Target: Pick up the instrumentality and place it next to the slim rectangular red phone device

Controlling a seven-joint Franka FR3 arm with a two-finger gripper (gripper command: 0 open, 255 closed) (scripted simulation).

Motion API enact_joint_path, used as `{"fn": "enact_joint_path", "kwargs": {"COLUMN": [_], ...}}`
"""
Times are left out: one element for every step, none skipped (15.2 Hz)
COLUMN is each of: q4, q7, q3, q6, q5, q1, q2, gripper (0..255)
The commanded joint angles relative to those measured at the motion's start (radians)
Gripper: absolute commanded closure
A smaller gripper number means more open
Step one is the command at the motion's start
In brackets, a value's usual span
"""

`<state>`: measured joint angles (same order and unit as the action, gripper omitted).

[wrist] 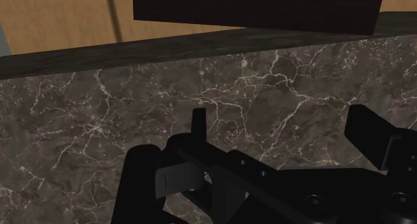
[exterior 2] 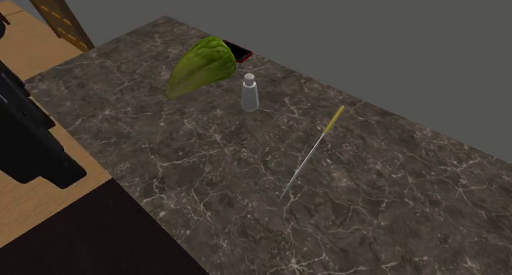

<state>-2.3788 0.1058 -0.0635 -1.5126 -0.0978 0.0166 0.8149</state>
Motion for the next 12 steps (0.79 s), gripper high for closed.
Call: {"fn": "enact_joint_path", "kwargs": {"q4": [0.0,0.0,0.002,0.005,0.01,0.016,0.023,0.032,0.042,0.054,0.067,0.081], "q7": [0.0,0.009,0.017,0.026,0.034,0.043,0.052,0.061,0.07,0.08,0.09,0.1], "q3": [0.0,-0.01,-0.02,-0.03,-0.039,-0.049,-0.058,-0.068,-0.077,-0.086,-0.094,-0.103], "q6": [0.0,-0.031,-0.062,-0.092,-0.122,-0.151,-0.179,-0.206,-0.233,-0.259,-0.284,-0.308], "q5": [0.0,-0.005,-0.009,-0.013,-0.016,-0.018,-0.02,-0.021,-0.022,-0.021,-0.02,-0.018], "q1": [0.0,0.0,0.0,0.0,0.0,0.0,0.001,0.001,0.002,0.003,0.004,0.005], "q2": [0.0,-0.03,-0.061,-0.092,-0.125,-0.158,-0.192,-0.227,-0.262,-0.298,-0.335,-0.371], "gripper": [0,0,0,0,0,0,0,0,0,0,0,0]}}
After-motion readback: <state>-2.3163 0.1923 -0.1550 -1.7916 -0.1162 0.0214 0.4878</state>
